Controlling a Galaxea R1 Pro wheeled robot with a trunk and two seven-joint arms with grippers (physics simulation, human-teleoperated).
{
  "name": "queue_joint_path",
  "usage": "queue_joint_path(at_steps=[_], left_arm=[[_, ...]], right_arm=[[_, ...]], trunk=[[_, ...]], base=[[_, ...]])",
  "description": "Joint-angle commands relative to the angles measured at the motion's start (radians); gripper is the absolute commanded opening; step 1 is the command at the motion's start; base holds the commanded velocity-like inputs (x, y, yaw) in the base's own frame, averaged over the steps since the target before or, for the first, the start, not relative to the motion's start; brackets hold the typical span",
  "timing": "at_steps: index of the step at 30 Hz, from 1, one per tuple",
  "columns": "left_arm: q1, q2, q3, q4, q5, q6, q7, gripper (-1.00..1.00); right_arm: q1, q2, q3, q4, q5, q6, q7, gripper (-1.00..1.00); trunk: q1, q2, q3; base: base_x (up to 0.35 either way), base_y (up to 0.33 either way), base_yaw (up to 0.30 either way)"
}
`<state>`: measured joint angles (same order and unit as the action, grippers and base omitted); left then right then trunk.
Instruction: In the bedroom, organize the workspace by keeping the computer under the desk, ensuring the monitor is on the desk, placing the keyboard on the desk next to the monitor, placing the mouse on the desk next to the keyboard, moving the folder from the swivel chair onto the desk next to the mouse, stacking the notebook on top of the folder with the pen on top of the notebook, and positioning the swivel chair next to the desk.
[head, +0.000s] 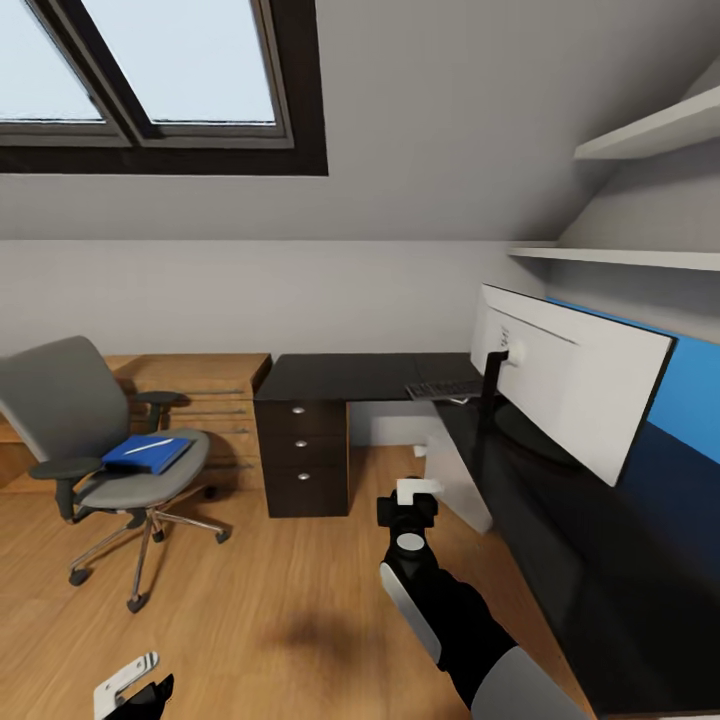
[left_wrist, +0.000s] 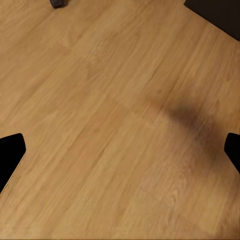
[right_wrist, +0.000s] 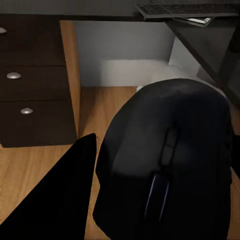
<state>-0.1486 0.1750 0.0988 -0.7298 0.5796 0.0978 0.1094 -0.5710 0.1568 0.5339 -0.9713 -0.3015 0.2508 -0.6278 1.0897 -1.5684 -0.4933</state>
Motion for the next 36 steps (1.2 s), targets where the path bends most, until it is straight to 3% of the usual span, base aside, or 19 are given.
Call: queue_joint_path(at_steps=[1,5,18,30,36], left_arm=[[0.0,0.0,0.0,-0.002,0.01,-0.001,0.004,1.0],[0.0,0.0,-0.001,0.013,0.01,-0.03,0.004,1.0],[0.0,0.0,-0.001,0.017,0.009,-0.036,0.004,1.0],[0.0,0.0,-0.001,0.017,0.009,-0.035,0.004,1.0],[0.0,0.0,-0.001,0.017,0.009,-0.035,0.004,1.0]], right_arm=[[-0.001,0.0,0.003,-0.001,-0.004,0.006,-0.007,-1.0],[-0.001,0.0,0.003,-0.001,-0.004,0.006,-0.007,-1.0],[-0.001,0.0,0.003,-0.004,-0.002,0.005,-0.01,-1.0],[-0.001,-0.001,0.002,-0.004,-0.002,0.006,-0.011,-1.0],[-0.001,-0.002,0.002,-0.007,-0.001,0.005,-0.012,-1.0]], trunk=[[0.0,-0.001,-0.001],[0.0,-0.001,-0.001],[0.0,-0.001,0.008],[-0.046,0.083,0.048],[-0.069,0.125,0.067]], base=[[0.249,0.209,0.0],[0.256,0.202,0.0],[0.221,0.17,0.0],[0.008,0.002,0.0],[0.242,0.0,0.0]])
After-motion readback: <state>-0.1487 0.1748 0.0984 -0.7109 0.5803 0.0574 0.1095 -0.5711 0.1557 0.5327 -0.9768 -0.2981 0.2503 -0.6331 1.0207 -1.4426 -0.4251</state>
